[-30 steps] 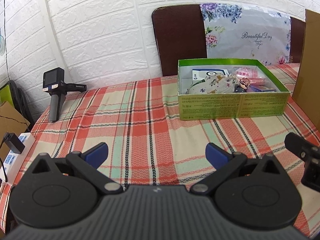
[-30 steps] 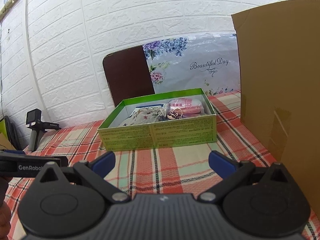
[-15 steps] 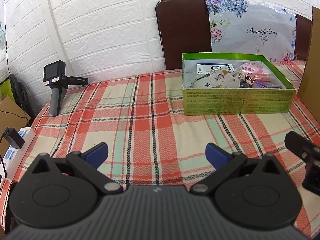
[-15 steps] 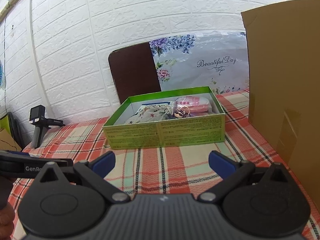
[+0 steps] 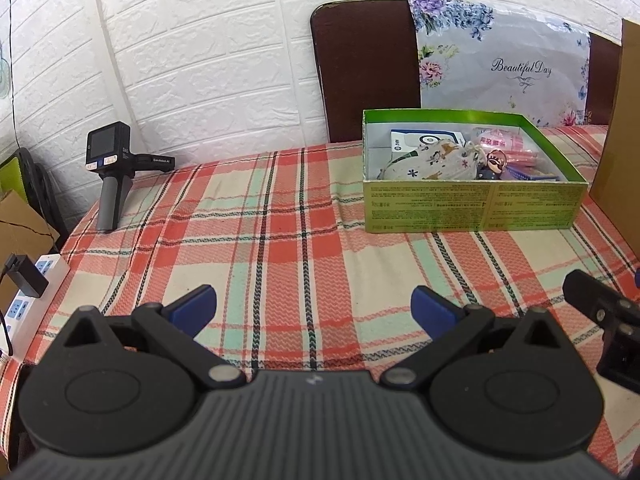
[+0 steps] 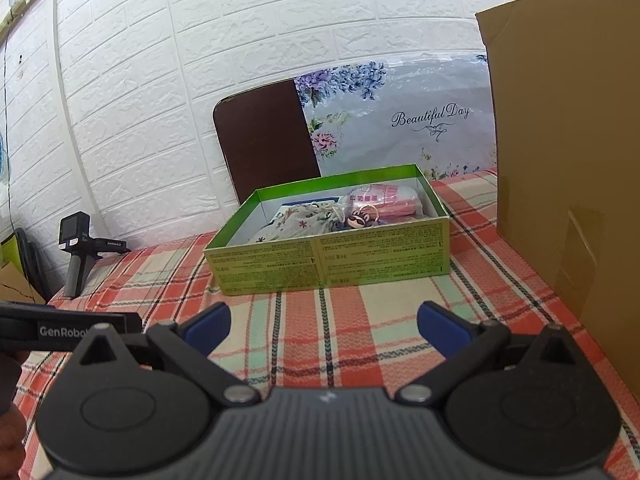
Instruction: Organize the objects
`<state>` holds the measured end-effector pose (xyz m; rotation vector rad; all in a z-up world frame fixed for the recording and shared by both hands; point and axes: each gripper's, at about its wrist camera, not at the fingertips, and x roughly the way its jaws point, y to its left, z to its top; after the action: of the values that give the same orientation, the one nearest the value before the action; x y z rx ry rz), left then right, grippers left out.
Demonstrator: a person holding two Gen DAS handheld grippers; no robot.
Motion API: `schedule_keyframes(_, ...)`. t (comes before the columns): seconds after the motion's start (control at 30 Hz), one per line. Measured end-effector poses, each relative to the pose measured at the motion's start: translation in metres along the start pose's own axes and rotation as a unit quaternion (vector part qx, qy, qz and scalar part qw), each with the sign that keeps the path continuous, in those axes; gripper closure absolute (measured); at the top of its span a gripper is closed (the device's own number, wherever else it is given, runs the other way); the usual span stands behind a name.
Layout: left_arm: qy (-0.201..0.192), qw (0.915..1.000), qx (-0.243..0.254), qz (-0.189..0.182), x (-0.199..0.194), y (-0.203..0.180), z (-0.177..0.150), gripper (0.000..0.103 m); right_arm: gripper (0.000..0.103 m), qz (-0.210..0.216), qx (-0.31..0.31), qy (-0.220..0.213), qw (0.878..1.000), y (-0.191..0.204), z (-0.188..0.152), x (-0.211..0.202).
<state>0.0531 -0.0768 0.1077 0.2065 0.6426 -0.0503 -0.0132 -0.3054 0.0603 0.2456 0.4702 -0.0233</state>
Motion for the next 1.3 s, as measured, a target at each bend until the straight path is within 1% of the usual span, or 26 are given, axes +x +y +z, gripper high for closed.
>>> schedule_keyframes(0.23,0.001,1.0000,0.007,0.003,-0.002,-0.003,0.000,0.000,0.000,0.000,0.000,0.002,1.000,0.001,0.000,0.000)
schedule_keyframes(0.67,0.021,0.9997,0.015,0.003,-0.001,-0.010,-0.002,0.000,0.000,0.005,0.005,0.013,1.000,0.002,0.000,0.003)
schedule_keyframes(0.87,0.032,0.9994,0.011,0.001,0.000,-0.011,-0.003,0.000,0.000,0.006,0.007,0.020,1.000,0.000,-0.001,0.005)
schedule_keyframes(1.3,0.040,0.9991,0.009,-0.006,0.002,-0.013,-0.005,0.000,0.000,0.006,0.005,0.024,1.000,0.000,-0.002,0.007)
